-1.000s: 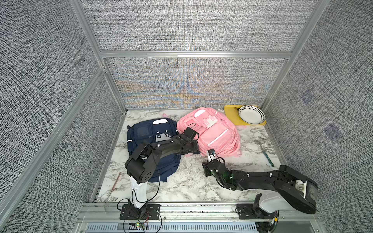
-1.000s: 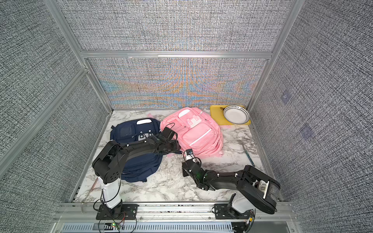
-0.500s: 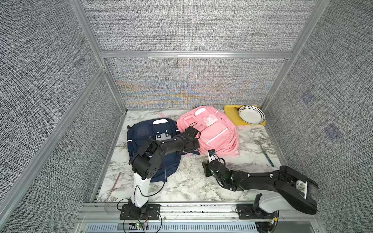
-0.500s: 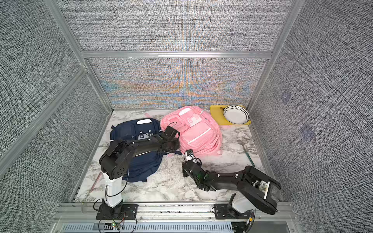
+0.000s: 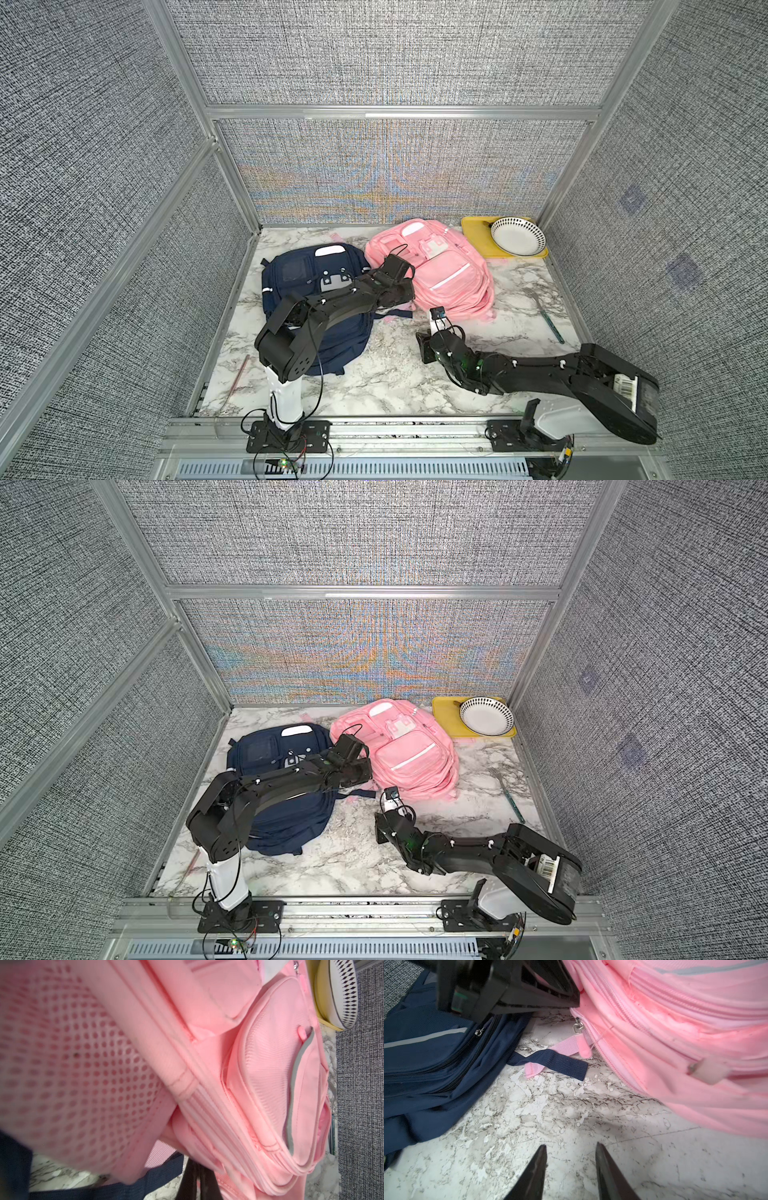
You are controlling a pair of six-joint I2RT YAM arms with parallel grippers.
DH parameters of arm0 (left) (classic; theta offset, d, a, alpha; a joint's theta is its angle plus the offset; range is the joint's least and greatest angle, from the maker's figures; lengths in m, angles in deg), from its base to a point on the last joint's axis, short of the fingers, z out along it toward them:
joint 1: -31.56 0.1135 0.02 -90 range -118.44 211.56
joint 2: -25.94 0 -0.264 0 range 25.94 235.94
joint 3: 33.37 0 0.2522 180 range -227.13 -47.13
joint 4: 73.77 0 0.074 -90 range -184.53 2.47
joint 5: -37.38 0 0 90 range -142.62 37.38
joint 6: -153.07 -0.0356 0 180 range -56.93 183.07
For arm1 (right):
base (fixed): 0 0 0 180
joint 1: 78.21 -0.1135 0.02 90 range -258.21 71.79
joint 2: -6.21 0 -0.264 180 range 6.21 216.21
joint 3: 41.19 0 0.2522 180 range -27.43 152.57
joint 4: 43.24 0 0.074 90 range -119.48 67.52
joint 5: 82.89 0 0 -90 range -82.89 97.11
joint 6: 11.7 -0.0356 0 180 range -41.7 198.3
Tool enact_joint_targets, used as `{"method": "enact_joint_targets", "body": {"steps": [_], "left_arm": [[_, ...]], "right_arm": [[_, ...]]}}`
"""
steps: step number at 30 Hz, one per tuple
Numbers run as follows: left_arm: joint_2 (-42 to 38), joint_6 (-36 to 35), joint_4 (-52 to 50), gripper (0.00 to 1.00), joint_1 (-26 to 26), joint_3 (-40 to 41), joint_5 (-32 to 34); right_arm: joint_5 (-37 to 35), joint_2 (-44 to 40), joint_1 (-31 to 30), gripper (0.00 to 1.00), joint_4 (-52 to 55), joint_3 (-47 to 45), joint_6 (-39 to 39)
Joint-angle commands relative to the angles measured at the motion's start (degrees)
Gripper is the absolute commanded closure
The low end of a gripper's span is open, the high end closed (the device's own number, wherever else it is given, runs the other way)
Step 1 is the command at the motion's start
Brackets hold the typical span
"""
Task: Zip up the backpack
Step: Zip the zipper on the backpack.
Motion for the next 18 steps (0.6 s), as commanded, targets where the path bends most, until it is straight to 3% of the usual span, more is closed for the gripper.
{"method": "enact_joint_targets", "body": {"steps": [1,18], "left_arm": [[-0.69,-1.16,1.36,1.00,-0.71,-0.36,-0.56],[-3.12,-0.33,0.39,1.00,-3.73,-0.05,-0.92]], "right_arm": [[-2.12,-0.09,-0.76,0.58,-0.99,0.80,-0.47],[-12.97,5.19,-4.14,0.54,-4.85,2.24,-8.64]]}}
